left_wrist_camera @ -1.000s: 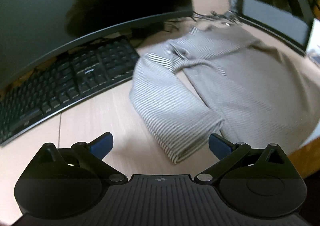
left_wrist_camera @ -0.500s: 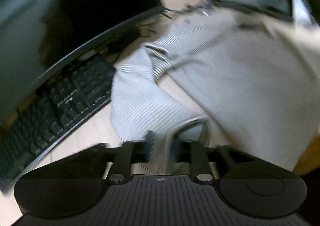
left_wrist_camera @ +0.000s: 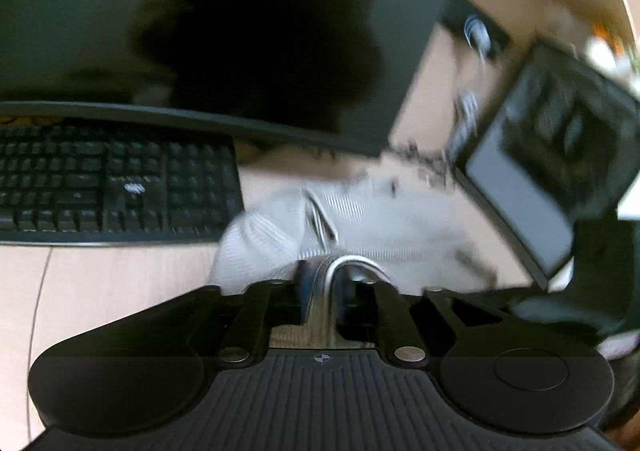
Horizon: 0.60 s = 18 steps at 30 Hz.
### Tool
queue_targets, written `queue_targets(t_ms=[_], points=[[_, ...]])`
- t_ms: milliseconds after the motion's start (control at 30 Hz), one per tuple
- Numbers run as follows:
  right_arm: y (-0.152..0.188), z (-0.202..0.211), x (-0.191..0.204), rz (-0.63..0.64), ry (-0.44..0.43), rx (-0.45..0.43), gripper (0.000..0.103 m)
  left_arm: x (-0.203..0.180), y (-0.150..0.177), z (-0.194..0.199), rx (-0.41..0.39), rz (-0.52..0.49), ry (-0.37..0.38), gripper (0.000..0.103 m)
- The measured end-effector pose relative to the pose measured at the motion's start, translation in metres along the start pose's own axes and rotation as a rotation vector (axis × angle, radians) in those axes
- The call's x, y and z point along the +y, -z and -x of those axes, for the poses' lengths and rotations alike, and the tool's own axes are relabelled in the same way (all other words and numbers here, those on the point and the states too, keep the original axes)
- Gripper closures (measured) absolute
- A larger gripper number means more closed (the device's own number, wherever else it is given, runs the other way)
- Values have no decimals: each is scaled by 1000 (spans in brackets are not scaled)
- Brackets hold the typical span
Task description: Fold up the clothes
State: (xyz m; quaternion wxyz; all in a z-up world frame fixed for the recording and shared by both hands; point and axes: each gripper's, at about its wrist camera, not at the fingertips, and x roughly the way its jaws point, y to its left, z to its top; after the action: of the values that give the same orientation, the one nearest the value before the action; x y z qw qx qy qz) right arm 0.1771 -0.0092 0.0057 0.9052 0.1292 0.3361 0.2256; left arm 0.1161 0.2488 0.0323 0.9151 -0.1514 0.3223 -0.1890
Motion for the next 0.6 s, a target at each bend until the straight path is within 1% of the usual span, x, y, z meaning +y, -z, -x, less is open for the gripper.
queue_targets(t_ms=[33,67,100,167,300,400,467,600], points=[[-10,7,-4,22,21,-24,99,3,-4,5,-37,35,-5,43],[-20,14,-9,44,41,-48,99,7,-7,10,-73,67,-10,23],[-29,22,-13,66,62,-72,99,8,-9,10,-89,84,-15,13],[-49,36,-22,110,103,-121,100,8,-12,8,-103,102,-24,8],[-88,65,-40,198,185,-217,100,9,-18,4,-130,139,-43,6],[-118,87,-53,264,246,-290,100,-4,-16,-17,-87,131,-23,5],[-137,101,-62,308,288,-338,100,-18,-14,-33,-54,103,-5,4],[-125,101,-105,257,328,-285,100,-48,-9,-63,3,36,17,3]])
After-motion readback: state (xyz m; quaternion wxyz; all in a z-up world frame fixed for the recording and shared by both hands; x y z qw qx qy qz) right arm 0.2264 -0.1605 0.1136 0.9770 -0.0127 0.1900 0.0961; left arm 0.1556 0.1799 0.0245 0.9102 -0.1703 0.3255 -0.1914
